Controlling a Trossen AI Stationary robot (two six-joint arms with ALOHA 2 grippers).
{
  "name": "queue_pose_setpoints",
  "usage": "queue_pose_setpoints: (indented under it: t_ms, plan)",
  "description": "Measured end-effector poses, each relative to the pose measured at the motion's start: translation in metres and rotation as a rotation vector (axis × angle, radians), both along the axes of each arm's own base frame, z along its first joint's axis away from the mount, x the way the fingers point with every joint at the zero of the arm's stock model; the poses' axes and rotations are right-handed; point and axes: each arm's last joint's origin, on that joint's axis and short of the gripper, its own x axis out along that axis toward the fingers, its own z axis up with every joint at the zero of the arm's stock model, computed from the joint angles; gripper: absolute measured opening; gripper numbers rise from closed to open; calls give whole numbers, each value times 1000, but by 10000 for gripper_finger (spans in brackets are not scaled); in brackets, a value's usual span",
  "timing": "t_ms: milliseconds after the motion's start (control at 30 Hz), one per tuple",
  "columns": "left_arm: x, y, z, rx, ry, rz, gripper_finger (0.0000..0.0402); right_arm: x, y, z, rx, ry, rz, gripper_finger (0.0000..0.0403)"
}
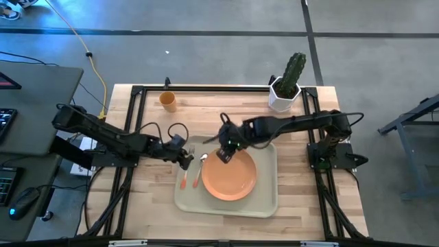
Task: Pick and place plate/cup/fork/spoon on tray
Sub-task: Put the orange spoon on the light brown serving tray to the left side of orange plate
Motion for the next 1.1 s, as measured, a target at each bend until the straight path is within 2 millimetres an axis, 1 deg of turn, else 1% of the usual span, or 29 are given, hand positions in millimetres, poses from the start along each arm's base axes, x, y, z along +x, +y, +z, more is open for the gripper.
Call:
queue_pose_setpoints:
  t_ms: [133, 200, 300, 367, 467, 567, 667, 800, 933, 1100]
  plan:
    - [12, -5, 4, 61, 50, -59, 72, -1, 11, -40, 48, 4, 2, 178]
    - [18, -7, 5, 88, 60, -91, 72, -7, 14, -64, 83, 31, -13, 178]
    - [24, -10, 1, 101, 96, -134, 72, -17, 14, -95, 105, 58, -59, 178]
    - [26, -13, -4, 92, 126, -166, 72, -26, 14, -112, 106, 105, -89, 178]
    - [32, -19, -12, 86, 163, -198, 72, -38, 15, -129, 109, 162, -122, 178]
    - [40, -26, -17, 91, 186, -215, 72, -44, 19, -136, 113, 189, -134, 178]
    - [48, -31, -21, 99, 200, -213, 72, -45, 24, -136, 117, 188, -139, 178]
    - [57, -33, -24, 97, 206, -189, 72, -47, 27, -136, 117, 202, -142, 178]
    - [61, -34, -24, 100, 205, -166, 72, -49, 27, -137, 111, 224, -143, 178]
    - [61, -33, -24, 108, 207, -158, 72, -49, 29, -135, 110, 214, -137, 178]
